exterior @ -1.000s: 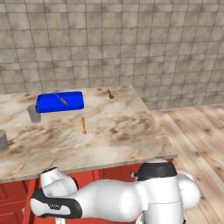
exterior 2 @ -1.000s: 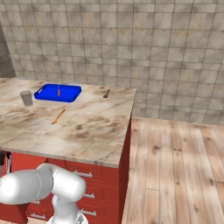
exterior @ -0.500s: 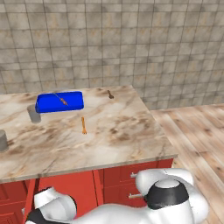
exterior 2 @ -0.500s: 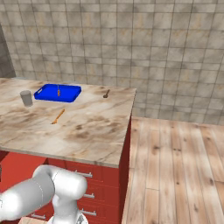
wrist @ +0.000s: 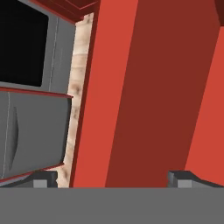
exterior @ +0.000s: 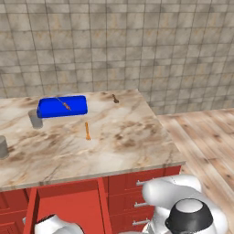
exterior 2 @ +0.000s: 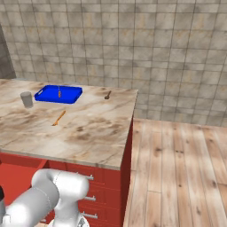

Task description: Take the tongs from the drawer on the left and place them on the dining counter next to the tray containing the kebab skewer.

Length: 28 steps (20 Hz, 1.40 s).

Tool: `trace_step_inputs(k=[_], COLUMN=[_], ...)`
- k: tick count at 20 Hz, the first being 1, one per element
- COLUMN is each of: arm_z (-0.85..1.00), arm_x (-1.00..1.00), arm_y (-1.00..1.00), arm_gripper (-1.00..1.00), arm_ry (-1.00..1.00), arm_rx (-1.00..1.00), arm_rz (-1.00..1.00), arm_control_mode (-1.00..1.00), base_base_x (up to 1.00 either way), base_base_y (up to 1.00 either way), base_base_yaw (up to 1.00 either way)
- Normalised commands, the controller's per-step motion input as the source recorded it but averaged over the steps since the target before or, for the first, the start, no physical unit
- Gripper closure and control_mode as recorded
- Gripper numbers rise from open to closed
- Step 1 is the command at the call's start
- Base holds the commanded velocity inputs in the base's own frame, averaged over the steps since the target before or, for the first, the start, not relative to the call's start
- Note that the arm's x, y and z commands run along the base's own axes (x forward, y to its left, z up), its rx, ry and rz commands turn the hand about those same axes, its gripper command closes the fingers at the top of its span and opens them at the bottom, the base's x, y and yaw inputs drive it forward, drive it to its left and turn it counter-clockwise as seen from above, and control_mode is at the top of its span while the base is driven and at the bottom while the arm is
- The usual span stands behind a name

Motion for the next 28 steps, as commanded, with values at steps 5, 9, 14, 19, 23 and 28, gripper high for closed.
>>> trace_step_inputs(k=[5, 9, 14, 19, 23, 28], arm_z=[0.16, 0.35, 0.40, 0.30, 0.00, 0.00], arm_x=[0.05, 0.13, 0.23, 0.23, 0.20, 0.14], arm_y=[-0.27, -0.43, -0.34, -0.17, -0.07, -0.05], arm_gripper=[-1.00, -1.00, -1.00, -1.00, -1.00, -1.00], arm_ry=[0.00, 0.00, 0.00, 0.00, 0.00, 0.00], arm_rx=[0.00, -0.01, -0.01, -0.01, 0.00, 0.00], arm_rz=[0.00, 0.00, 0.00, 0.00, 0.00, 0.00], arm_control_mode=[-1.00, -1.00, -1.00, -1.00, -1.00, -1.00], base_base_x=[0.00, 0.00, 0.00, 0.00, 0.00, 0.00], base_base_y=[0.00, 0.00, 0.00, 0.00, 0.00, 0.00], base_base_yaw=[0.00, 0.00, 0.00, 0.00, 0.00, 0.00])
